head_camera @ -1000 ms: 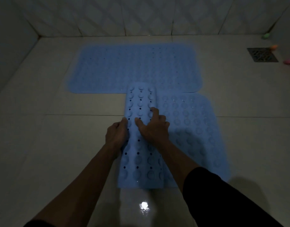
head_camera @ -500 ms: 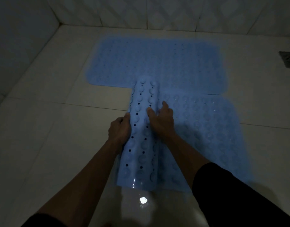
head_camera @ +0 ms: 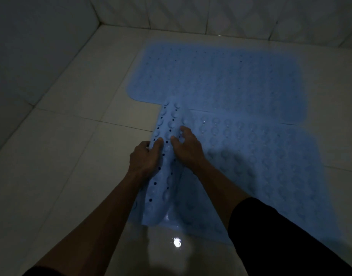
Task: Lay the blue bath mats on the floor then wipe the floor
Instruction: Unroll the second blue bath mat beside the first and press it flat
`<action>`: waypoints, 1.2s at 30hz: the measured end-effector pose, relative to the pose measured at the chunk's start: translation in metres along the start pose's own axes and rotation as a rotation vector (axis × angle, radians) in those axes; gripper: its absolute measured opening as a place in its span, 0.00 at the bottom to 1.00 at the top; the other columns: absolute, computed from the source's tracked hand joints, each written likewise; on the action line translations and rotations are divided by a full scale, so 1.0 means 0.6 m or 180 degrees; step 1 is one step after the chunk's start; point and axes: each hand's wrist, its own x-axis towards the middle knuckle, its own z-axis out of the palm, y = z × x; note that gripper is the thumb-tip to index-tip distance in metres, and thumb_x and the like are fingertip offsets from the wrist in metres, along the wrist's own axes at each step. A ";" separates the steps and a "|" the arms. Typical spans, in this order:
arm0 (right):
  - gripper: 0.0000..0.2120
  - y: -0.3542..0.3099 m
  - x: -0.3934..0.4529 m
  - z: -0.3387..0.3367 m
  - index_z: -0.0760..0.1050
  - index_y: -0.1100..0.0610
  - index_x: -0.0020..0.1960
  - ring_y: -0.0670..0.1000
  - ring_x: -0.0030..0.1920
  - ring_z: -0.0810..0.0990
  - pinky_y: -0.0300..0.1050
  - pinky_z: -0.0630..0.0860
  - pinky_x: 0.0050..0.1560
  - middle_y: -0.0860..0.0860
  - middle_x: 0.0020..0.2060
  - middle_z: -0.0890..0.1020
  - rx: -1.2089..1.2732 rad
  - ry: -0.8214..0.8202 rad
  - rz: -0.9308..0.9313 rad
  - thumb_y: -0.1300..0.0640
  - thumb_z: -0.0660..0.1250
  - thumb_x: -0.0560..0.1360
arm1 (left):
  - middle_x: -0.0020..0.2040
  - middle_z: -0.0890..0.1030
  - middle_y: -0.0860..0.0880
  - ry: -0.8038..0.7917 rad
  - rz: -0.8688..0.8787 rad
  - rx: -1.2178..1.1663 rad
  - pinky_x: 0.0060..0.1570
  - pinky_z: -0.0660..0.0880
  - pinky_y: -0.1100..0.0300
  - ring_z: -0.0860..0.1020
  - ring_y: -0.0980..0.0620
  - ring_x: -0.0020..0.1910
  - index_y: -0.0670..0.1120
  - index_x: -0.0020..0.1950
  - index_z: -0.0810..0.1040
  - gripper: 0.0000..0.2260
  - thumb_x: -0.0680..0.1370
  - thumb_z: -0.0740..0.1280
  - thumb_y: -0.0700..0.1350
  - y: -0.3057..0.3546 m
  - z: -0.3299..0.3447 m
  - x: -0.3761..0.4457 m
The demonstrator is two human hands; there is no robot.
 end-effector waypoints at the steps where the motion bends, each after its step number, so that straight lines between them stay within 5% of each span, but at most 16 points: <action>1: 0.25 -0.002 0.004 0.006 0.62 0.57 0.76 0.57 0.72 0.68 0.49 0.64 0.73 0.58 0.73 0.69 -0.0037 -0.0067 -0.0040 0.53 0.62 0.81 | 0.64 0.79 0.43 0.0010 0.0055 0.0074 0.53 0.70 0.59 0.78 0.43 0.61 0.44 0.68 0.75 0.26 0.80 0.62 0.62 -0.002 -0.003 0.001; 8: 0.21 -0.028 0.021 0.044 0.67 0.57 0.74 0.55 0.70 0.71 0.42 0.65 0.68 0.56 0.72 0.72 -0.0066 -0.0208 -0.0243 0.61 0.58 0.81 | 0.63 0.78 0.42 -0.0019 0.0508 0.0404 0.45 0.73 0.60 0.80 0.45 0.57 0.44 0.74 0.65 0.40 0.69 0.78 0.57 -0.039 -0.025 0.020; 13: 0.23 -0.031 0.043 0.066 0.65 0.59 0.75 0.57 0.72 0.69 0.40 0.62 0.68 0.57 0.72 0.70 -0.0578 -0.0340 -0.0488 0.64 0.58 0.80 | 0.67 0.70 0.39 0.0343 0.0568 0.0648 0.57 0.73 0.46 0.73 0.39 0.64 0.46 0.76 0.61 0.29 0.77 0.68 0.44 -0.057 -0.045 0.027; 16: 0.27 -0.025 0.051 0.077 0.62 0.58 0.77 0.59 0.73 0.67 0.46 0.61 0.72 0.58 0.74 0.68 -0.1114 -0.0533 -0.0580 0.57 0.58 0.78 | 0.68 0.68 0.39 0.0469 0.0780 0.0670 0.57 0.74 0.41 0.71 0.38 0.64 0.47 0.74 0.64 0.26 0.76 0.58 0.46 -0.061 -0.052 0.030; 20: 0.30 -0.022 0.056 0.085 0.56 0.53 0.80 0.60 0.75 0.59 0.55 0.61 0.74 0.52 0.77 0.63 -0.1750 -0.0748 -0.0583 0.56 0.58 0.79 | 0.71 0.67 0.42 0.0497 0.0866 0.1067 0.59 0.71 0.43 0.70 0.39 0.65 0.48 0.78 0.60 0.23 0.83 0.57 0.49 -0.074 -0.045 0.039; 23: 0.29 -0.023 0.059 0.088 0.55 0.51 0.79 0.61 0.74 0.57 0.58 0.65 0.70 0.51 0.77 0.62 -0.2057 -0.0678 -0.0638 0.53 0.58 0.80 | 0.74 0.66 0.44 0.0553 0.0699 0.1796 0.64 0.67 0.40 0.68 0.40 0.68 0.49 0.78 0.57 0.28 0.83 0.52 0.62 -0.078 -0.045 0.052; 27: 0.28 -0.025 0.067 0.089 0.58 0.51 0.78 0.61 0.73 0.56 0.58 0.65 0.69 0.52 0.75 0.63 -0.2154 -0.0621 -0.0665 0.54 0.59 0.79 | 0.80 0.56 0.42 0.0609 0.0566 0.2267 0.70 0.60 0.36 0.60 0.40 0.75 0.46 0.80 0.53 0.27 0.84 0.55 0.54 -0.086 -0.074 0.083; 31: 0.28 -0.026 0.079 0.085 0.60 0.52 0.77 0.61 0.72 0.59 0.56 0.66 0.67 0.53 0.73 0.66 -0.2236 -0.0577 -0.0725 0.55 0.60 0.78 | 0.82 0.48 0.41 0.0753 0.0780 0.2600 0.74 0.48 0.34 0.50 0.39 0.80 0.50 0.81 0.37 0.37 0.82 0.60 0.49 -0.070 -0.100 0.108; 36: 0.27 -0.020 0.105 0.079 0.64 0.51 0.75 0.60 0.68 0.65 0.54 0.70 0.59 0.53 0.69 0.71 -0.2522 -0.0300 -0.1010 0.55 0.61 0.76 | 0.79 0.60 0.38 0.0693 0.1662 0.3360 0.73 0.48 0.28 0.56 0.36 0.79 0.43 0.80 0.58 0.29 0.80 0.62 0.45 -0.063 -0.109 0.161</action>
